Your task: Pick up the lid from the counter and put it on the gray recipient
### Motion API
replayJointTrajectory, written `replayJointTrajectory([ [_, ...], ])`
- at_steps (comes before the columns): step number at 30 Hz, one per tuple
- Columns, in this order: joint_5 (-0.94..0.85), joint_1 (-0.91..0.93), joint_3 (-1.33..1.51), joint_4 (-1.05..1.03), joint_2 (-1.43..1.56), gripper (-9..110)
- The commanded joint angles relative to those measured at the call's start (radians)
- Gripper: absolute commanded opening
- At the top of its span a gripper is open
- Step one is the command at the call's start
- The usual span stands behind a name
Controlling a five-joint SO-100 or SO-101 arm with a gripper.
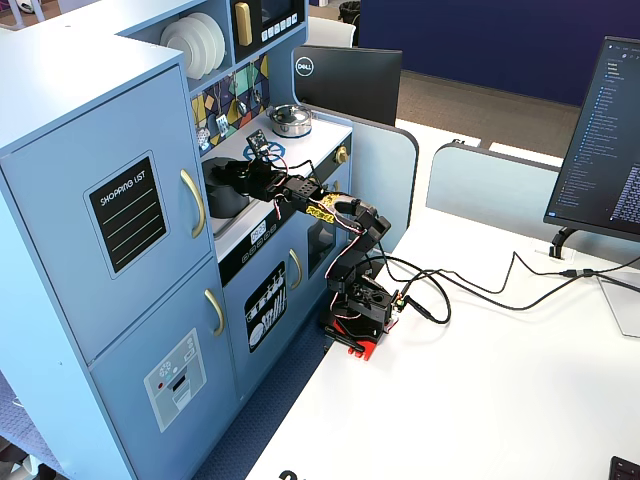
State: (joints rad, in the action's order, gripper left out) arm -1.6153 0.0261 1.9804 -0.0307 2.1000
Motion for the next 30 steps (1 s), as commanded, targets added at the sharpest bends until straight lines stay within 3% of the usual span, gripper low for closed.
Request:
replayJointTrajectory([
  [1, -0.015, 0.006, -0.003, 0.020, 0.034, 0],
  [5, -0.014, 0.012, -0.003, 0.025, 0.032, 0],
  [9, 0.017, 0.034, 0.000, 0.032, 0.046, 27],
  [11, 0.008, 0.037, 0.000, 0.018, 0.058, 33],
  [20, -0.020, 0.044, -0.023, -0.012, 0.124, 37],
  [30, -0.061, 0.061, 0.166, -0.460, 0.612, 31],
])
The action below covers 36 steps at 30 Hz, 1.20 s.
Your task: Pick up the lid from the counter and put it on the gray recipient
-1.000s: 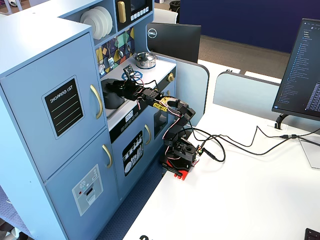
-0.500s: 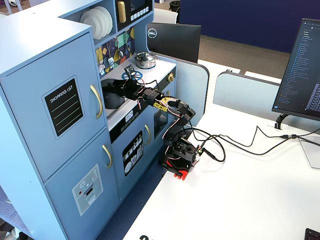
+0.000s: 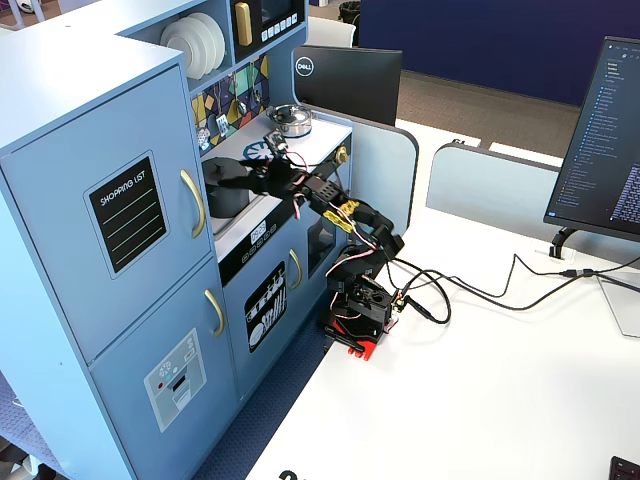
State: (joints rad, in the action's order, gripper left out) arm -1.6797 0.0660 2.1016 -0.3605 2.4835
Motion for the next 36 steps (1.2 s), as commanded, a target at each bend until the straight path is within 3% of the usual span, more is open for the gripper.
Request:
replayJointTrajectory([
  [1, 0.011, 0.026, 0.080, -0.209, 0.295, 30],
  [8, 0.098, 0.014, 0.391, -0.658, 0.663, 20],
  [17, 0.080, 0.009, 0.793, -0.767, 0.693, 0],
  [20, 0.034, 0.009, 0.897, -0.815, 0.693, 0],
  [22, 0.186, -0.011, 0.899, -0.897, 0.695, 0],
  [25, 0.247, -0.018, 0.899, -1.022, 0.695, 0],
  [28, 0.117, -0.025, 0.899, -1.166, 0.695, 2],
  [36, 0.170, -0.018, 0.899, -1.169, 0.695, 4],
])
